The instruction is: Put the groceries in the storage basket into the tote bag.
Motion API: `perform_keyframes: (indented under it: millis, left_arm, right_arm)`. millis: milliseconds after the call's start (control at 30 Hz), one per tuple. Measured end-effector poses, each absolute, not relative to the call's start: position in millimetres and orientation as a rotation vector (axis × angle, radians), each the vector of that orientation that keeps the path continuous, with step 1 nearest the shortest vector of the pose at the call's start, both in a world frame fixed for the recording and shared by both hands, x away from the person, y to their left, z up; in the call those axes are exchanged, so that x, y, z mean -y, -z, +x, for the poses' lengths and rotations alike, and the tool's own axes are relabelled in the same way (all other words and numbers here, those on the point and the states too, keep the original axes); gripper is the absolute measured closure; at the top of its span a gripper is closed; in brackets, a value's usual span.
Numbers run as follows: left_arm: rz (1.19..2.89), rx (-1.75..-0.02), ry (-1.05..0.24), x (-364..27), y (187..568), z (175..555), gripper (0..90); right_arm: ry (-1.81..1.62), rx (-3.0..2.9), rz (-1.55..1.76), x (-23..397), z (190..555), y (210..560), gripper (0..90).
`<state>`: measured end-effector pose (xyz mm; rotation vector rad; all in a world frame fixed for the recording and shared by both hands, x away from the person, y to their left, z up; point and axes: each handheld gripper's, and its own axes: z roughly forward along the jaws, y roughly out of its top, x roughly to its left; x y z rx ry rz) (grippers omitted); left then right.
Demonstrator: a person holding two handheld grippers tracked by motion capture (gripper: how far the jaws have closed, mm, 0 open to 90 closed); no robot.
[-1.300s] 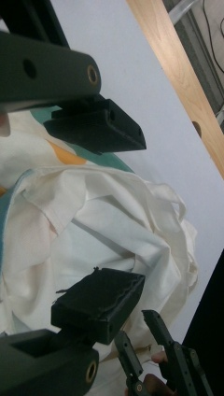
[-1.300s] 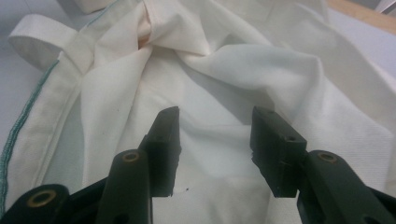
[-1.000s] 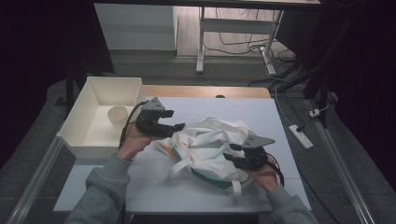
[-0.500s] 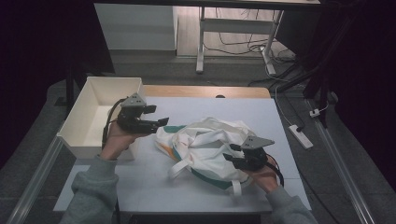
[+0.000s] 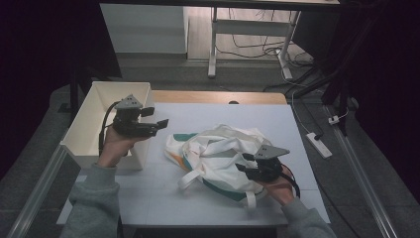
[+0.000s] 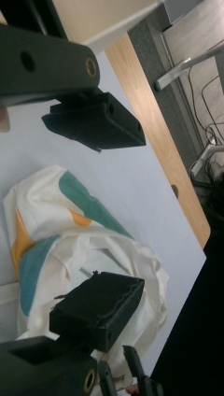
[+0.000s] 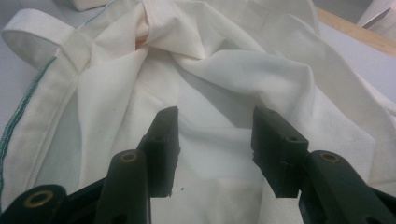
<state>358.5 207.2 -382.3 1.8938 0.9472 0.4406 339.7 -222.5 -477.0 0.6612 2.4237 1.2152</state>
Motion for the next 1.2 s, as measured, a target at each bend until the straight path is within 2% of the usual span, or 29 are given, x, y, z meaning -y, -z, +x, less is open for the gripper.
perform_keyframes:
  millis: [267,867,1200]
  left_arm:
    - [1.833,-1.031,-0.457,-232.4,386.2,365.5,28.0]
    - [1.788,-1.308,-0.596,-285.9,410.8,382.5,27.8]
    - [1.814,-1.403,-0.587,-300.7,429.7,393.6,19.4]
  right_arm:
    - [-1.204,-2.427,0.661,221.7,340.5,477.5,51.7]
    - [-1.205,-2.427,0.657,222.0,339.9,477.2,51.7]
    - [-1.197,-2.44,0.654,220.5,339.8,479.6,51.5]
